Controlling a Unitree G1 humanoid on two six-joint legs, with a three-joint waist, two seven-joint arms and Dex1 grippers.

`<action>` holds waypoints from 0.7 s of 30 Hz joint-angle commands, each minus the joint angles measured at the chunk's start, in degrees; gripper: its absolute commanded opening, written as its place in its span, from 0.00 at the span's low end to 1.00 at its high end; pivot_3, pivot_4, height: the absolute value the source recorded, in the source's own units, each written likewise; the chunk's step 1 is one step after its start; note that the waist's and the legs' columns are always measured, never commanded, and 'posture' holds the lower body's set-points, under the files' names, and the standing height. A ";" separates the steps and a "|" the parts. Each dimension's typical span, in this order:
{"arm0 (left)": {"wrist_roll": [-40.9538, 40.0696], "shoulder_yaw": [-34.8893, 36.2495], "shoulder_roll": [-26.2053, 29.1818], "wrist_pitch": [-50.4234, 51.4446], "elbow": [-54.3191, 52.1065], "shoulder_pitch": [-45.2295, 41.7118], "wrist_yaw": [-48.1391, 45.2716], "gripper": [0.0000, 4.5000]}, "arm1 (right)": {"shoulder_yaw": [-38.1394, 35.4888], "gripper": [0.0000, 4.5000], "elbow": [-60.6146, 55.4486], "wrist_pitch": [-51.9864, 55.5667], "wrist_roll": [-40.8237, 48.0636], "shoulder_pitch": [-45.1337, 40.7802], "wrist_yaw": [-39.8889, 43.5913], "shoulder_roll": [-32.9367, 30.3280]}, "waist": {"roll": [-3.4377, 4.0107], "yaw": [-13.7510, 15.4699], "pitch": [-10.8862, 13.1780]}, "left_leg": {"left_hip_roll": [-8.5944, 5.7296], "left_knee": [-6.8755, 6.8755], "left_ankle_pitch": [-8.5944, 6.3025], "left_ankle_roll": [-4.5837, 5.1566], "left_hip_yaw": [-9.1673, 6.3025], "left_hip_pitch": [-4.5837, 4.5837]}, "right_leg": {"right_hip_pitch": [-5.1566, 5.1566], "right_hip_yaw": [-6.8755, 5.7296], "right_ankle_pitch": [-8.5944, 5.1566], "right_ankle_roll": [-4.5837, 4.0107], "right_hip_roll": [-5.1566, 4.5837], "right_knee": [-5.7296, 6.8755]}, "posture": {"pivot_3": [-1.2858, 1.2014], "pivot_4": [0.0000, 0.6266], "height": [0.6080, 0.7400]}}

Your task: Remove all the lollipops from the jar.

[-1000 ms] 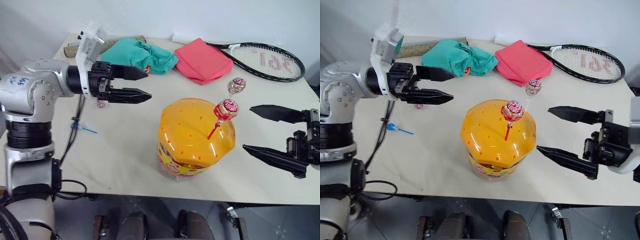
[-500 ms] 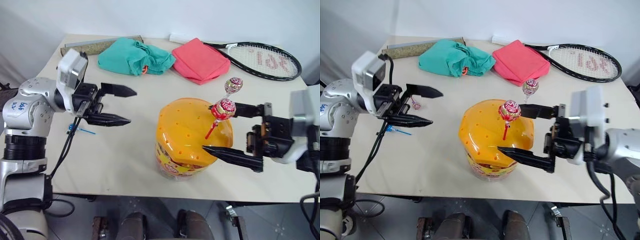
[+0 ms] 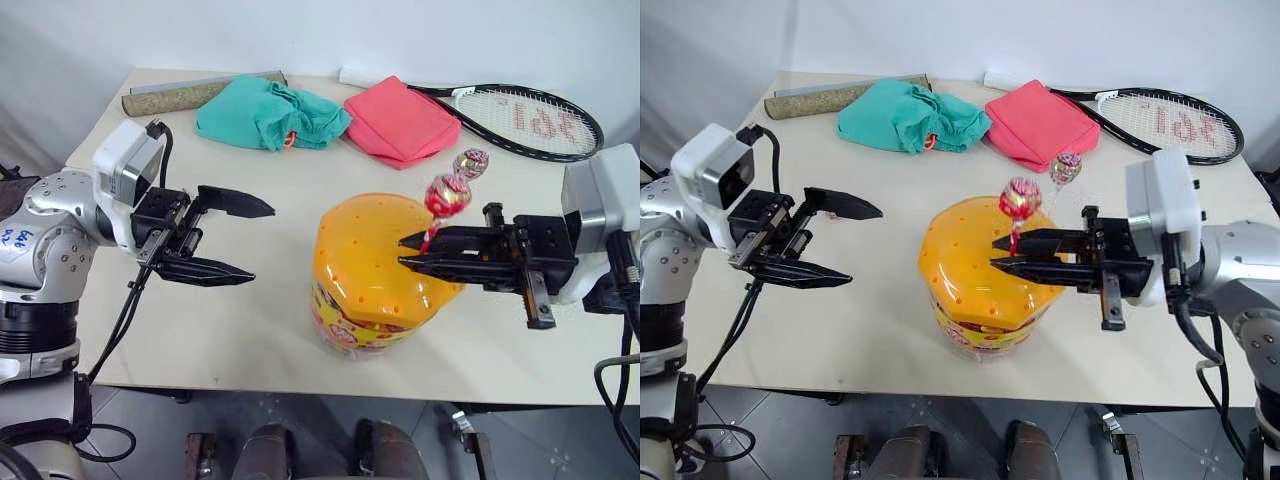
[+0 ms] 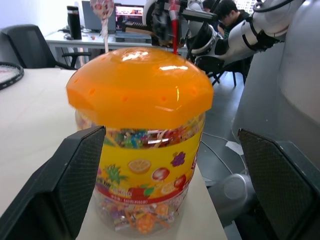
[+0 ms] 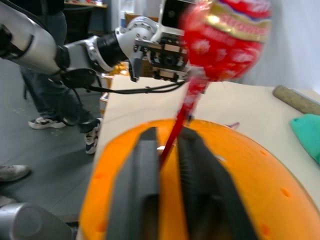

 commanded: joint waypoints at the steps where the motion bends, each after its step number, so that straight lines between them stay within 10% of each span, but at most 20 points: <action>1: -1.89 1.62 -0.44 0.45 -2.48 -0.05 1.00 1.00 | -3.77 0.01 0.01 0.21 3.38 -1.85 -0.80 -0.65 | 0.00 -0.02 0.00 | 0.00 0.00 0.00 0.00 0.00 0.00 | 0.00 0.00 0.00 0.00 0.00 0.00 | 0.52 0.24 1.00; 13: 3.92 -0.59 -0.10 -5.13 5.98 -2.33 -2.10 1.00 | -15.56 0.01 3.03 2.02 7.98 -2.73 -7.34 -4.88 | 0.00 0.09 0.00 | 0.00 0.00 -0.01 -0.01 0.02 0.00 | 0.00 -0.01 0.00 0.00 0.01 -0.01 | 0.52 0.24 1.00; 21: 7.71 -3.00 -1.42 -8.95 14.30 -7.11 -6.09 1.00 | -33.27 0.01 12.53 11.00 -4.90 13.27 -7.92 -13.29 | -0.03 0.54 -0.02 | -0.04 -0.01 -0.03 0.02 0.09 -0.03 | 0.00 -0.02 0.01 0.01 0.01 -0.06 | 0.52 0.24 1.00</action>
